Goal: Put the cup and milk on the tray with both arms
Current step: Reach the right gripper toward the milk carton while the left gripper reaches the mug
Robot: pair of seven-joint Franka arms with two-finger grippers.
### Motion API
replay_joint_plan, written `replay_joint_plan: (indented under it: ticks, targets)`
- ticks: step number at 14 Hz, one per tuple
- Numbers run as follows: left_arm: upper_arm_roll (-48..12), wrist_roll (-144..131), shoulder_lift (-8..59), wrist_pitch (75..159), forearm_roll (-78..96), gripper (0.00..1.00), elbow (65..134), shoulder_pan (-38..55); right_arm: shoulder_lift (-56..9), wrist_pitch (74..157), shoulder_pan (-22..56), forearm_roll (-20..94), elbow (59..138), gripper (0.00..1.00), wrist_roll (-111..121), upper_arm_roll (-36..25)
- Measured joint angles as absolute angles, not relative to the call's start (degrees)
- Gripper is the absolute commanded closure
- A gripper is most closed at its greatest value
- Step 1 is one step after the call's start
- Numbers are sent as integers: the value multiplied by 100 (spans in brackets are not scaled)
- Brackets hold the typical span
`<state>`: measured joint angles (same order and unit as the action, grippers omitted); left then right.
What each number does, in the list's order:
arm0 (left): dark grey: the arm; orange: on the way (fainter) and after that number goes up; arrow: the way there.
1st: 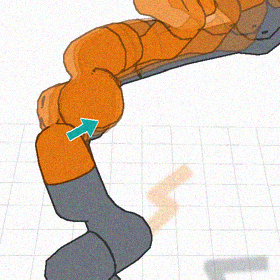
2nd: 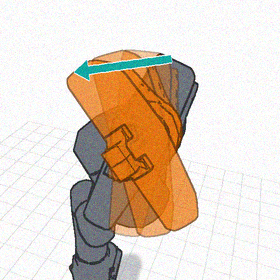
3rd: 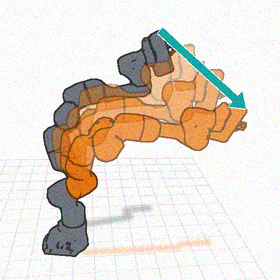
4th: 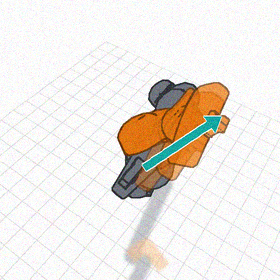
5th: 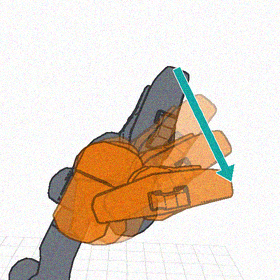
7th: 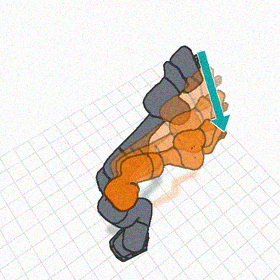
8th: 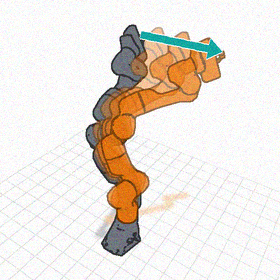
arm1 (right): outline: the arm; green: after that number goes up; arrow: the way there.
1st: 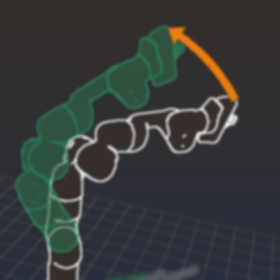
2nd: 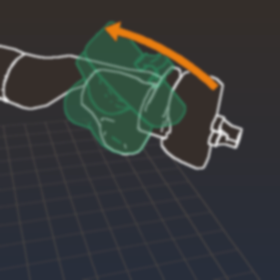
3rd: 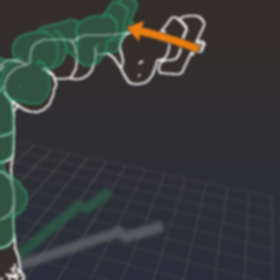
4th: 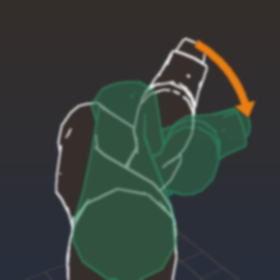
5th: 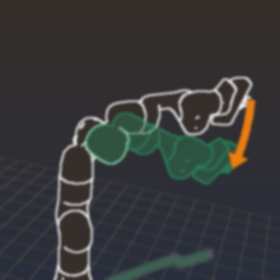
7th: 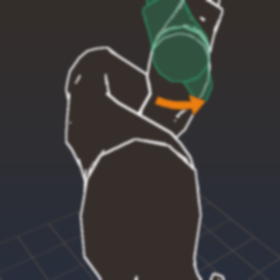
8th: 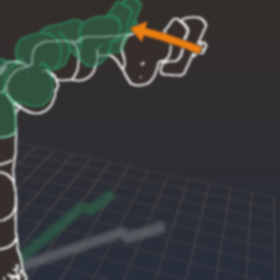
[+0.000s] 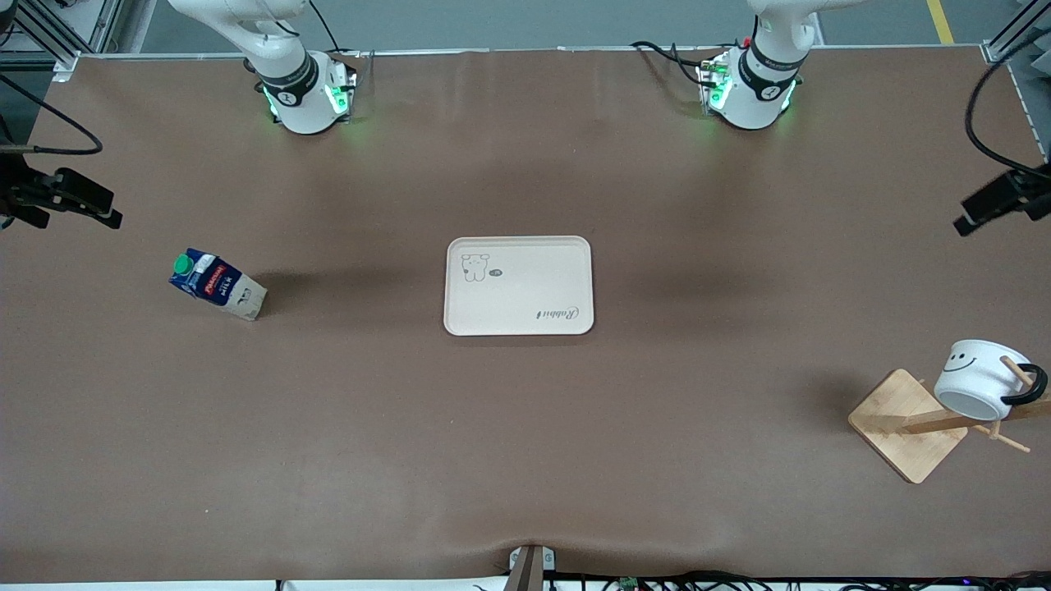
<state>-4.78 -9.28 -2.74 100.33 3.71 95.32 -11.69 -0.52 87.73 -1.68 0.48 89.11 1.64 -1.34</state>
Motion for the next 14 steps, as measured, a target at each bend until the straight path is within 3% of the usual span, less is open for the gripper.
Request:
replay_joint_plan:
  ticks: [10,14]
  targets:
    - [-480,-1347,-570,13931,508,0,12100,-1593,-268,8846,-151,48,8910,0,164,-131]
    - [-480,-1293,-465,14737,508,0,12461,-1719,-572,9175,-151,50,8911,0,164,-130]
